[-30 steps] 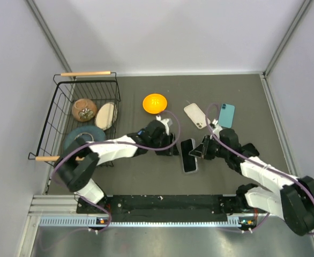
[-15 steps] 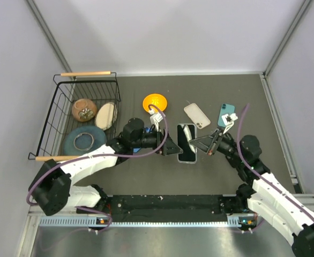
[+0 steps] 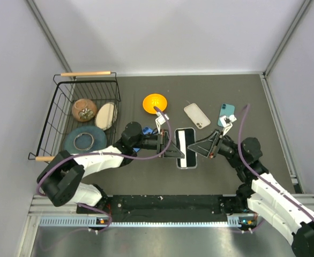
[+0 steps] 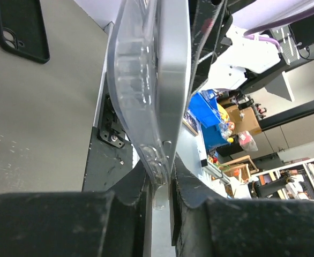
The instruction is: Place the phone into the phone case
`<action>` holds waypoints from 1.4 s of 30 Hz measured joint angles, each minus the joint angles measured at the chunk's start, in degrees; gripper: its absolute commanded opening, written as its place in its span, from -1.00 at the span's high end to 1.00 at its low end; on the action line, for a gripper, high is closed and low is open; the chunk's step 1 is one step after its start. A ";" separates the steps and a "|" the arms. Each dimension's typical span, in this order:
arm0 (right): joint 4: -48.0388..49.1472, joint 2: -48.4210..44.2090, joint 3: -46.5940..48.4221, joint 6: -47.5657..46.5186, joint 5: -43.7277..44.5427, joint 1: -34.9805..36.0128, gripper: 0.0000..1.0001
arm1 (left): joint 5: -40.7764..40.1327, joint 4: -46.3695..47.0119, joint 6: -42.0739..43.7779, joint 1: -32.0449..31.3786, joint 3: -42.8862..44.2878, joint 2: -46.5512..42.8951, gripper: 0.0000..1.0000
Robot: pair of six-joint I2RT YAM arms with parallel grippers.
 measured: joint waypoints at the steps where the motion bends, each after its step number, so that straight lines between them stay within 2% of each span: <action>1: -0.90 -0.17 0.07 -0.48 0.00 0.00 0.24 | 0.37 0.28 -0.09 -0.02 0.00 0.07 0.82; 5: -7.78 -1.22 3.02 -3.15 0.66 0.00 0.21 | 0.90 -0.85 1.29 -0.04 -0.07 0.44 0.99; 10: -17.35 0.26 9.07 -6.05 2.05 0.00 0.17 | 0.94 -1.36 5.95 0.07 -0.04 0.42 1.00; 17: -17.97 4.79 12.94 -6.32 2.03 0.00 0.15 | 3.74 -2.73 9.62 -0.39 -0.04 0.94 1.00; 18: -17.59 5.16 13.16 -6.25 2.05 0.00 0.17 | 4.11 -2.95 9.94 -0.46 -0.04 0.98 1.00; 21: -16.39 6.60 13.75 -5.92 1.92 0.00 0.61 | 5.01 -3.34 10.75 -0.57 -0.07 1.09 1.00; 22: -16.15 6.95 13.79 -5.99 1.88 0.00 0.68 | 5.27 -3.30 11.04 -0.57 -0.07 1.09 1.00; 24: -15.54 7.37 13.79 -5.84 1.29 -0.04 0.87 | 5.60 -3.34 11.30 -0.52 -0.09 1.07 0.90; 25: -15.21 7.37 13.79 -5.81 1.01 -0.04 0.92 | 5.70 -3.32 11.52 -0.52 -0.09 1.07 0.76; 26: -14.93 7.37 13.79 -5.97 0.63 -0.04 0.97 | 5.81 -3.30 11.80 -0.52 -0.09 0.98 0.51; 29: -14.73 7.37 13.79 -6.51 -0.11 -0.04 1.00 | 5.31 -3.89 12.31 -0.55 -0.17 0.59 0.12; 30: -14.71 7.37 13.79 -6.97 -0.52 -0.04 1.00 | 5.05 -4.44 12.37 -0.52 -0.35 0.37 0.05; 36: -13.66 7.37 13.46 -7.76 -3.76 -0.04 1.00 | 2.95 -5.42 11.30 0.31 -2.29 -2.10 -0.12; 42: -10.40 7.34 10.47 -7.34 -6.75 -0.04 1.00 | 2.16 0.63 6.62 2.43 -3.21 -2.84 -0.12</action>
